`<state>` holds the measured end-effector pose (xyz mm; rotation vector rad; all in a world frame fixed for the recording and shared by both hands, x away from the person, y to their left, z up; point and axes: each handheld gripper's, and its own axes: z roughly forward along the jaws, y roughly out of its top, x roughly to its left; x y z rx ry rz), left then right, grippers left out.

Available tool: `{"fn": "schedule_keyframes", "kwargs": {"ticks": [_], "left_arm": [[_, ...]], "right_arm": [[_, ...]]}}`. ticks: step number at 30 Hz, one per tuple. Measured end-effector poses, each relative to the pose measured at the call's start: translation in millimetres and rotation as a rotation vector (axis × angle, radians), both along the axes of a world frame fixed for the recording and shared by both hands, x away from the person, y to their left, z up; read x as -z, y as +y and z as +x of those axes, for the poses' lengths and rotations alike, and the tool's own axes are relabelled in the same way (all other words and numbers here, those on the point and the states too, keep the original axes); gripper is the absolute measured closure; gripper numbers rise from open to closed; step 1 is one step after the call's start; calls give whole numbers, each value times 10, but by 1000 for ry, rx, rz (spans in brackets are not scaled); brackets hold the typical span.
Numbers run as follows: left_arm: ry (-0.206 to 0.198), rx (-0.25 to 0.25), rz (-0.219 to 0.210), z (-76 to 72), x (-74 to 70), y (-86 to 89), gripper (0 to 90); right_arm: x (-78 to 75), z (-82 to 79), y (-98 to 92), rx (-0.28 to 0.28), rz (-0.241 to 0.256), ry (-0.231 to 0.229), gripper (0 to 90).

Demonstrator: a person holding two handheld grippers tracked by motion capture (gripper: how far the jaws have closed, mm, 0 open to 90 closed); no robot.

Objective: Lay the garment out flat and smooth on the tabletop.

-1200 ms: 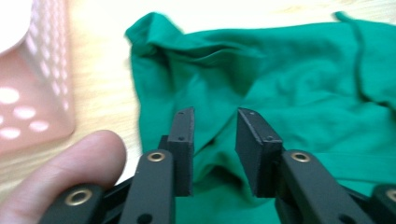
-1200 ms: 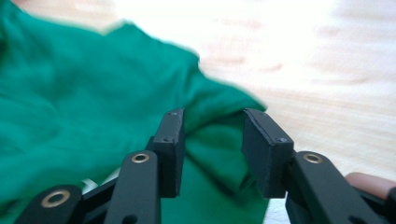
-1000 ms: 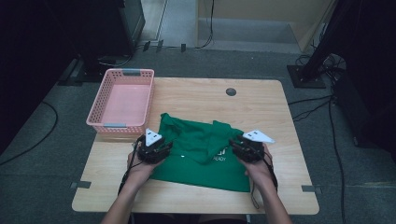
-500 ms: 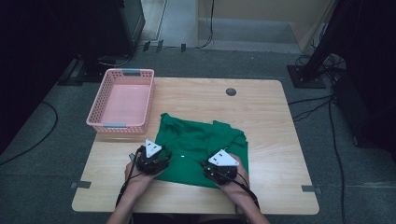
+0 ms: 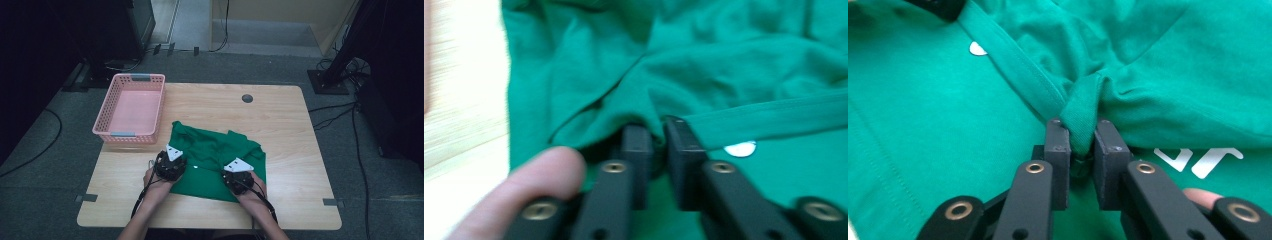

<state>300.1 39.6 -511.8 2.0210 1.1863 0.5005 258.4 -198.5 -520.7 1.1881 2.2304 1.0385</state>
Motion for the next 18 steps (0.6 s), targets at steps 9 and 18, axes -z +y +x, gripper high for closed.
{"fn": "schedule_keyframes", "kwargs": {"ticks": [9, 18], "left_arm": [[3, 110, -64, -16, 14, -36, 868], [32, 87, -102, -75, 100, -39, 866]], "right_arm": [[-88, 75, -299, -29, 72, -38, 820], [42, 84, -317, 4, 60, -10, 818]]}}
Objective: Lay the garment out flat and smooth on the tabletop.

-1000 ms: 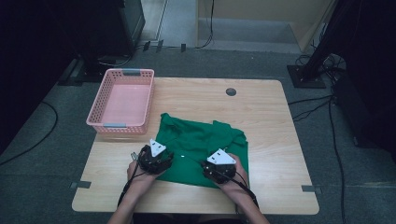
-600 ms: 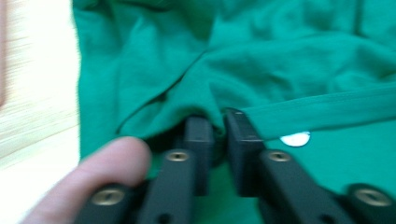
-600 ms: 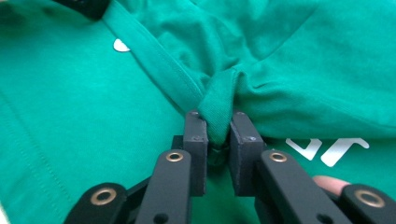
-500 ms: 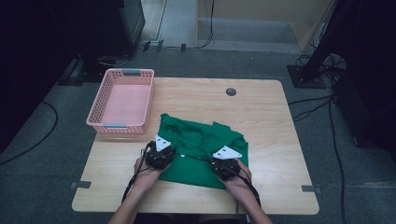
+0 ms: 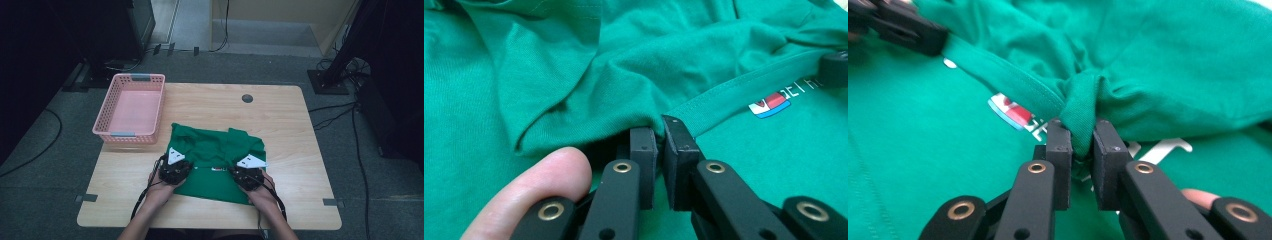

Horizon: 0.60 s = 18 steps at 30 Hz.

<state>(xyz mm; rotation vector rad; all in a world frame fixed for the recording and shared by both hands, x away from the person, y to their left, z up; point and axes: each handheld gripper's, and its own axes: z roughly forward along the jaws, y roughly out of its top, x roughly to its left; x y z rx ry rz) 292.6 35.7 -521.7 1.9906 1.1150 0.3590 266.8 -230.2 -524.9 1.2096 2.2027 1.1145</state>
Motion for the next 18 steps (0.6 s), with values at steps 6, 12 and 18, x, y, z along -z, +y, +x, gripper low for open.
{"fn": "schedule_keyframes", "kwargs": {"ticks": [6, 12, 18], "left_arm": [[3, -38, -13, -236, 9, -25, 867], [40, -26, -37, -630, 3, -83, 867], [92, 99, -109, -881, -149, -162, 867]], "right_arm": [[8, -105, 24, 3, -18, 16, 822], [10, -398, -79, -13, 18, 43, 829], [-82, -716, -255, -41, 77, 71, 830]]}}
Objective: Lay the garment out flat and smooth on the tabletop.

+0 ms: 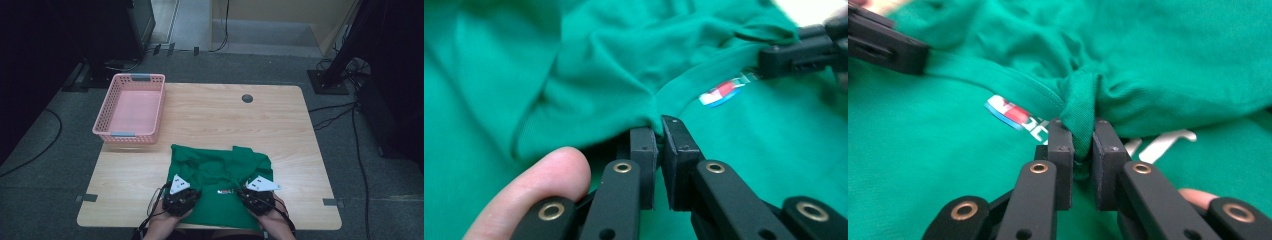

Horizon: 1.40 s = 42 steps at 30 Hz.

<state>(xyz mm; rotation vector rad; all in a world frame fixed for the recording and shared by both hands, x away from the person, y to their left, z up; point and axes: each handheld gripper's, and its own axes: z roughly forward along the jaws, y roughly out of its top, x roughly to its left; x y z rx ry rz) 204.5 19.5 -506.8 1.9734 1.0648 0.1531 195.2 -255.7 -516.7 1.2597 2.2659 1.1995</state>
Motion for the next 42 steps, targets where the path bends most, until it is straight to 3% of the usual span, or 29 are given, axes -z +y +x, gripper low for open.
{"fn": "schedule_keyframes", "kwargs": {"ticks": [1, 3, 6, 9, 10, 11, 13, 14, 15, 16, 17, 19, 21, 23, 30, 33, 36, 42], "left_arm": [[-13, -1, -14, 7, -77, -1, 868], [-85, -3, -23, 160, -376, -19, 867], [-176, -72, 2, 582, -728, -74, 863], [-214, -213, -2, 1289, -1002, -171, 848], [-250, -278, -2, 1543, -1072, -200, 768], [-288, -339, 10, 1775, -1131, -211, 612], [-267, -454, 38, 2102, -1246, -156, 460], [-236, -486, 20, 2180, -1294, -107, 415], [-223, -483, -26, 2210, -1325, -58, 374], [-235, -461, -47, 2209, -1337, -23, 346], [-250, -441, -28, 2193, -1332, -8, 307], [-265, -401, 27, 2155, -1262, 13, 298], [-239, -379, 21, 2131, -1160, 49, 295], [-209, -393, 3, 2102, -1058, 70, 288], [-152, -369, 8, 2037, -732, 4, 288], [-122, -375, 15, 2051, -620, -13, 288], [-101, -385, 14, 2064, -542, -11, 288], [-88, -381, 23, 2077, -470, -6, 288]], "right_arm": [[-45, -22, -25, -3, 11, -9, 830], [-303, 12, -85, 6, 53, -62, 830], [-698, 276, -108, 48, 87, -154, 830], [-1044, 843, -104, 133, 132, -181, 830], [-1132, 1093, -105, 185, 148, -184, 815], [-1202, 1339, -110, 260, 158, -194, 750], [-1301, 1702, -163, 414, 167, -253, 514], [-1344, 1801, -215, 459, 182, -247, 474], [-1379, 1847, -274, 476, 227, -235, 439], [-1401, 1857, -330, 462, 273, -224, 391], [-1403, 1845, -368, 442, 292, -214, 380], [-1334, 1793, -395, 418, 258, -185, 350], [-1191, 1746, -388, 398, 204, -153, 326], [-1032, 1703, -369, 379, 175, -121, 316], [-576, 1640, -149, 348, 115, -50, 242], [-388, 1642, 31, 305, 63, -41, 193], [-213, 1656, 185, 299, 44, -26, 185], [79, 1730, 307, 329, -42, -13, 158]]}}
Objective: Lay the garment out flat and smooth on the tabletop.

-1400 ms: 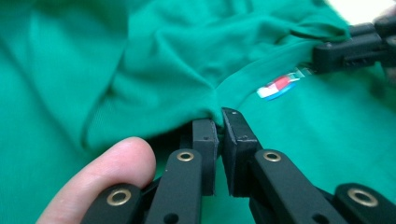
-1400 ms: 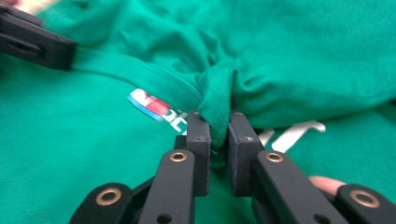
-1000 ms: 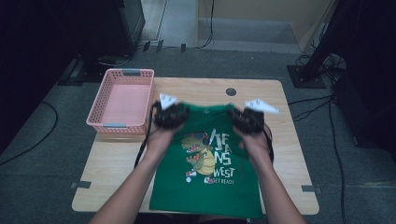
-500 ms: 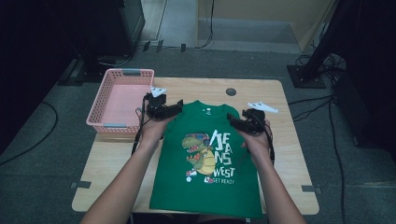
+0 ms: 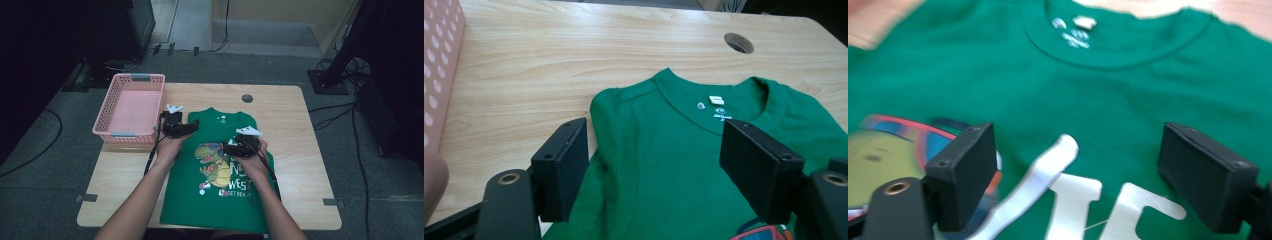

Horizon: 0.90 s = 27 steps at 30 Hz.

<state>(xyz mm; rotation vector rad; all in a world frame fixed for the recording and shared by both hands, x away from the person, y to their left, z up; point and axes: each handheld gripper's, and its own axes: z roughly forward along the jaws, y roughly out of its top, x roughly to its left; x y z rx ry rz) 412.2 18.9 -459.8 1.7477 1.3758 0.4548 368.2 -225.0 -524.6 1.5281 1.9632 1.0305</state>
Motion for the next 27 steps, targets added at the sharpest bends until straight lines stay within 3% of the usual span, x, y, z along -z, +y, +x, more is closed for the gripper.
{"fn": "schedule_keyframes", "kwargs": {"ticks": [2, 10, 14, 17, 19, 21, 25, 27], "left_arm": [[0, 3, 5, 11, 13, 12, 288], [17, 16, 10, 41, 81, 44, 241], [36, -3, 50, 66, 127, 54, 228], [30, -33, 99, 89, 164, 82, 364], [30, -57, 87, 97, 195, 119, 479], [42, -64, 119, 115, 242, 123, 534], [59, -47, 205, 144, 363, 73, 552], [77, -47, 201, 161, 412, 57, 552]], "right_arm": [[6, 19, 5, 26, -16, 17, 156], [17, 43, 16, -3, -85, 26, 112], [17, 54, -14, -7, -84, 27, 110], [17, 61, -64, -24, -79, 25, 109], [16, 61, -103, -24, -79, 26, 110], [17, 60, -141, -25, -81, 25, 110], [16, 58, -196, -41, -74, 26, 110], [16, 55, -215, -56, -76, 26, 110]]}}
